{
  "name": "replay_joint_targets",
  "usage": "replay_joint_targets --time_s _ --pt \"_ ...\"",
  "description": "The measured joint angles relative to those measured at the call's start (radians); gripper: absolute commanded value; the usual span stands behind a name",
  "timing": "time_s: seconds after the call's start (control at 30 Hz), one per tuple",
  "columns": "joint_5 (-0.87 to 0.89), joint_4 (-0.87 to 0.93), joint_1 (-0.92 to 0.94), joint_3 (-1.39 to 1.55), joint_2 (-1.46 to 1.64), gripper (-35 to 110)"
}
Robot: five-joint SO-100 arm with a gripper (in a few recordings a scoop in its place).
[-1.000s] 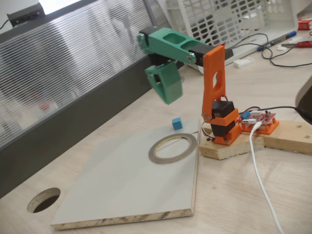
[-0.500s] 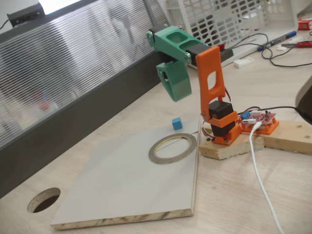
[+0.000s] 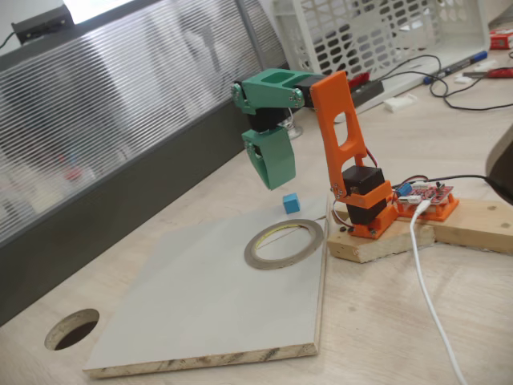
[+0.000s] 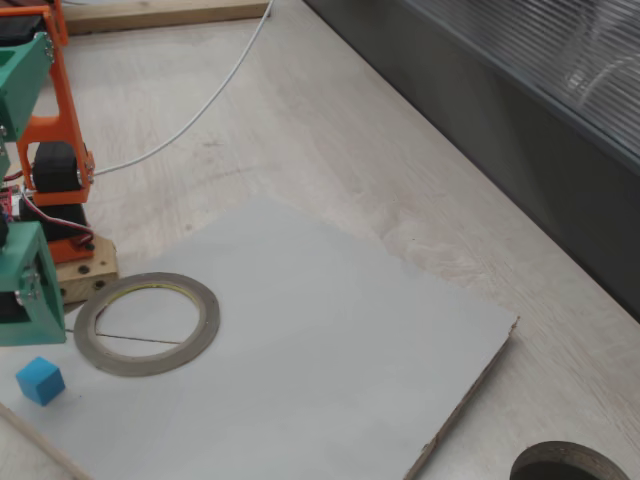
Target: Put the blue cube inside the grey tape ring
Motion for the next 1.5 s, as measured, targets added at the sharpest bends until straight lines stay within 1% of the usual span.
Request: replay_joint_targets --time_s 1.27,1.37,1.43,1.5 --pt "0.0 0.0 -0.003 0.0 -0.002 0" --pt "0.0 0.002 -0.003 0.0 -0.002 5" --pt "0.0 0.031 -0.003 0.0 -0.002 13" --pt "0.0 0.083 -0.003 0.0 -0.002 24"
